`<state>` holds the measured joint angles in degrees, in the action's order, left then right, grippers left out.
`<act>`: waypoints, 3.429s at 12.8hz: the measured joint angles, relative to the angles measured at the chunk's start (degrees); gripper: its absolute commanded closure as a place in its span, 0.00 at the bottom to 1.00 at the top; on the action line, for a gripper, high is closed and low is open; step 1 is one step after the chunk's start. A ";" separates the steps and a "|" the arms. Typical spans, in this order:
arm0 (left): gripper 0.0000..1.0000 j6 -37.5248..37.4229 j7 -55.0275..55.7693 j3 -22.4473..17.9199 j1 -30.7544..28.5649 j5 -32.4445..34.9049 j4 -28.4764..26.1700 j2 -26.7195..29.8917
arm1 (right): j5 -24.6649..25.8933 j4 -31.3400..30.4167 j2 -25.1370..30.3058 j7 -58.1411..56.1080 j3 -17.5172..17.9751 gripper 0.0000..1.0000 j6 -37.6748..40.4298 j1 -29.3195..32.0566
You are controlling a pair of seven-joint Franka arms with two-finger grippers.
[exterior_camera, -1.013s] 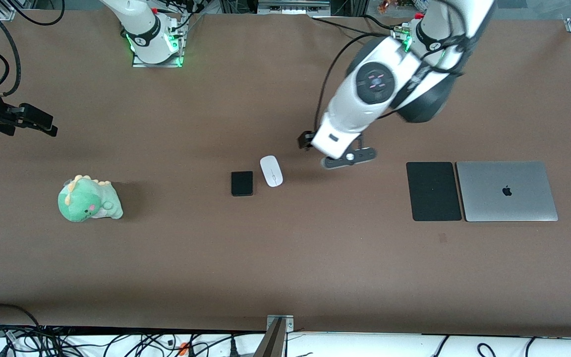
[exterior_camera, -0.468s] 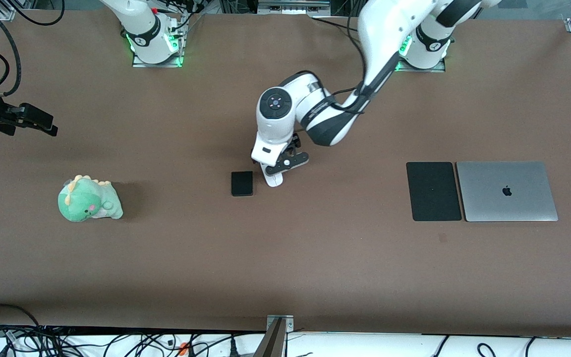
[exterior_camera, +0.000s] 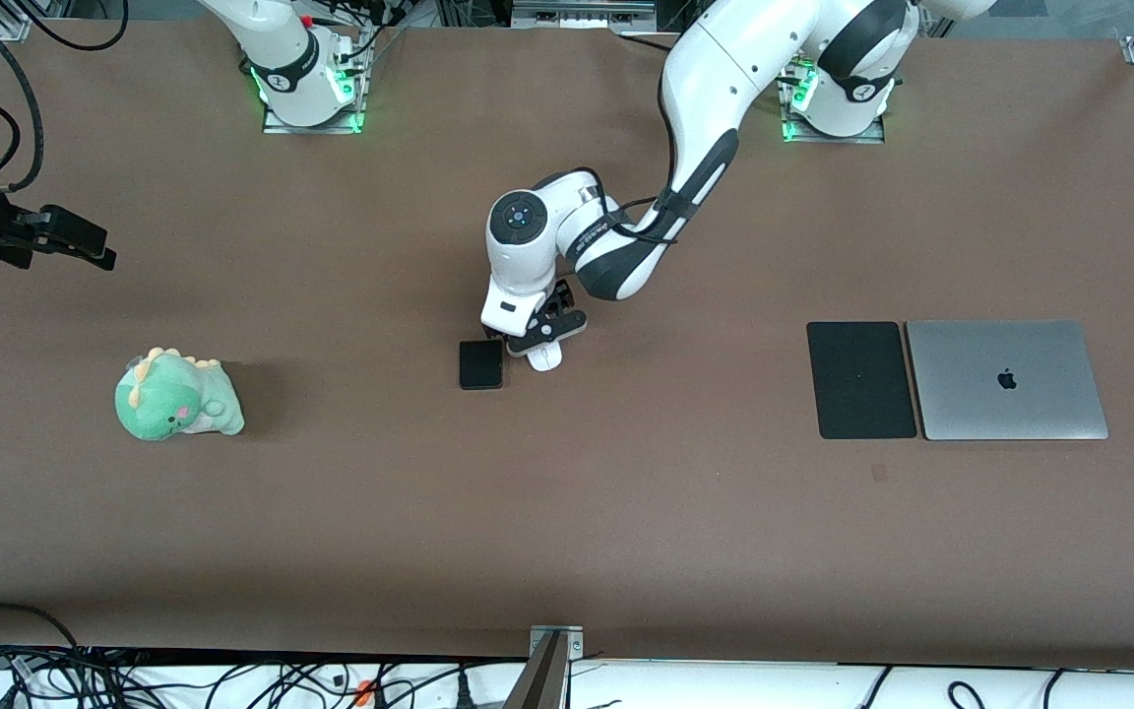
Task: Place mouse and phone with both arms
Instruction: 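Reach the left gripper to the white mouse and grasp it, then carry the mouse onto the pad while the right gripper reaches the phone, then release the mouse and raise the left gripper while the right grasps the phone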
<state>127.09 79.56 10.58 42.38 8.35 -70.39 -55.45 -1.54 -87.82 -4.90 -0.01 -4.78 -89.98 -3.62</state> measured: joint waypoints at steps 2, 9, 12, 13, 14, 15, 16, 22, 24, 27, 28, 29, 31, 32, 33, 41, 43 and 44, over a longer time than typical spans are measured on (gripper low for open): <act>0.00 0.00 -0.03 -0.26 -0.01 0.15 0.22 -0.69 | 0.00 0.00 0.00 0.00 0.00 0.00 0.02 0.00; 0.66 -0.02 -4.87 -0.53 -0.18 0.48 0.43 -1.46 | 0.00 -0.04 -0.01 0.00 0.07 0.00 0.08 0.00; 0.70 -0.20 -9.46 -0.94 -2.41 0.52 1.58 -0.89 | -0.02 -0.07 -0.07 0.00 0.14 0.00 0.10 -0.03; 0.70 -0.74 -12.99 -0.88 -4.43 0.53 1.46 -0.03 | -0.03 -0.08 -0.09 0.00 0.19 0.00 0.10 -0.09; 0.70 -1.52 -16.77 -0.82 -6.54 0.53 0.83 1.16 | -0.04 -0.08 -0.10 0.00 0.26 0.00 0.10 -0.22; 0.72 -2.16 -20.88 -0.78 -8.96 0.53 -0.85 3.06 | -0.06 -0.08 -0.11 0.00 0.31 0.00 0.10 -0.47; 0.75 -2.52 -24.86 -0.69 -11.37 0.53 -3.43 5.27 | -0.09 -0.09 -0.15 0.00 0.36 0.00 0.10 -0.89; 0.80 -2.93 -52.78 0.13 -29.37 0.53 -25.72 19.46 | -3.61 -0.37 -3.97 7.16 0.66 0.00 -2.88 -6.28; 0.80 -2.92 -61.50 0.16 -35.39 0.53 -32.26 22.77 | -6.07 -0.70 -6.81 9.34 0.73 0.00 -5.92 -7.77; 0.79 -2.88 -75.65 0.14 -44.74 0.54 -37.96 25.81 | -7.03 -2.06 -11.44 13.99 0.78 0.00 -13.33 -11.09; 0.79 -2.73 -80.11 0.16 -47.92 0.54 -38.57 25.76 | -7.03 -2.80 -12.79 15.86 0.82 0.00 -15.91 -12.70; 0.79 -2.41 -82.81 0.17 -50.21 0.54 -39.03 25.56 | -7.03 -3.51 -14.19 17.46 0.85 0.00 -18.58 -14.33; 0.68 -1.97 -84.41 0.33 -51.52 0.54 -39.38 25.01 | -7.02 -4.62 -17.30 20.41 0.88 0.00 -24.21 -17.17; 0.50 -1.54 -84.41 0.74 -51.40 0.54 -39.40 24.67 | -7.01 -5.40 -18.92 21.62 0.89 0.00 -27.45 -18.45; 0.30 -1.12 -84.40 1.07 -51.18 0.54 -39.41 24.27 | -6.97 -6.35 -20.44 22.73 0.89 0.00 -30.84 -19.64; 0.00 -1.64 -84.38 1.20 -51.52 0.54 -36.79 21.77 | -1.81 -13.65 -28.73 29.92 0.69 0.00 -51.15 -27.14; 0.00 -8.84 -84.38 1.76 -51.53 0.41 -31.71 22.59 | 3.01 -14.81 -30.08 34.64 0.37 0.00 -53.14 -29.45; 0.00 -12.40 -84.35 2.27 -51.53 0.06 -29.09 23.62 | 4.98 -14.98 -30.72 36.64 0.18 0.00 -53.43 -30.63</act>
<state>114.69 -4.80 12.85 -9.15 8.41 -99.48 -31.83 3.44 -102.80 -35.62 36.63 -4.60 -143.41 -34.25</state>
